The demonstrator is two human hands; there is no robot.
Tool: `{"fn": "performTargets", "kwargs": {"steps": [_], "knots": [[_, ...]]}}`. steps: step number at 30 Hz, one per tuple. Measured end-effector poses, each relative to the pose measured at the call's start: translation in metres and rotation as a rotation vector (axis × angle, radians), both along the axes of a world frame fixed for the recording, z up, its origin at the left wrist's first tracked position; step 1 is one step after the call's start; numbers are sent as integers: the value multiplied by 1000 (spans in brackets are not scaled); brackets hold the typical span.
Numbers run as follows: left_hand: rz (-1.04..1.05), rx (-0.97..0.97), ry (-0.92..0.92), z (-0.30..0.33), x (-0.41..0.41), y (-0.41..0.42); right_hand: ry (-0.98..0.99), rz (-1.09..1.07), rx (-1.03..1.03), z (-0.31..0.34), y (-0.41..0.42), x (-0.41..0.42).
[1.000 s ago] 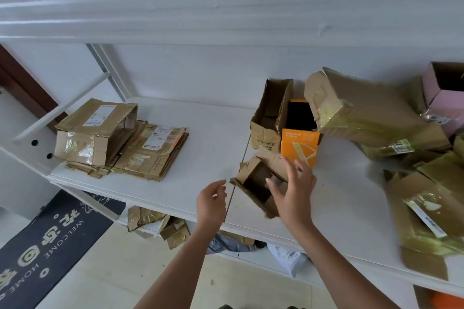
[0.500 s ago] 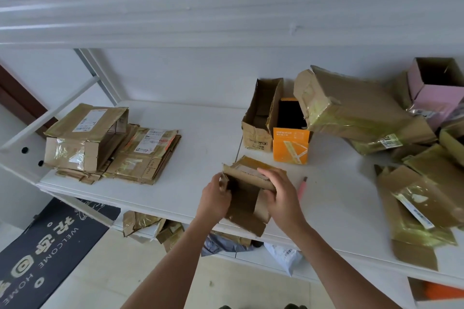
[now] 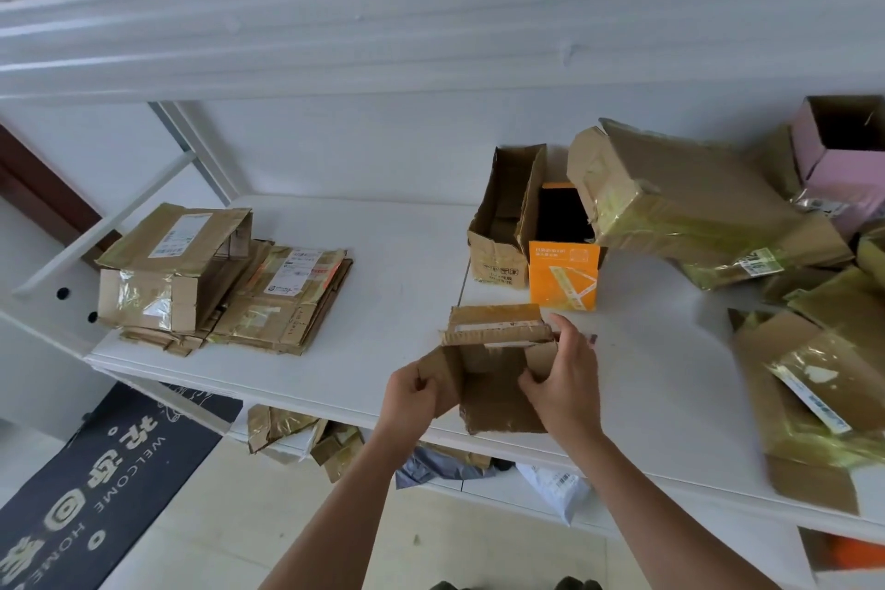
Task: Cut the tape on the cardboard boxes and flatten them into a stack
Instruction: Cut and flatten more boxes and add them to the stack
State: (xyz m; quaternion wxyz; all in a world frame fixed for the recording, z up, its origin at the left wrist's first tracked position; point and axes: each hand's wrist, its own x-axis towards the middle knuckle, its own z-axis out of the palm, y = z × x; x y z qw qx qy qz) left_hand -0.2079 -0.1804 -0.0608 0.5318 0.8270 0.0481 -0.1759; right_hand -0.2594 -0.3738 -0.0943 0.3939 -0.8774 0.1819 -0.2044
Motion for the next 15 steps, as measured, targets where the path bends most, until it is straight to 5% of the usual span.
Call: {"fn": "performTargets", "kwargs": {"steps": [3, 9, 12, 15], "knots": [[147, -124, 99, 0, 5, 4, 95, 212, 7, 7, -6, 0], [502, -817, 445, 11, 11, 28, 437, 658, -20, 11, -2, -9], [494, -740, 570, -8, 14, 39, 605, 728, -124, 3, 6, -12], [399, -326, 475, -29, 15, 39, 632, 723, -200, 3, 16, -8]]}}
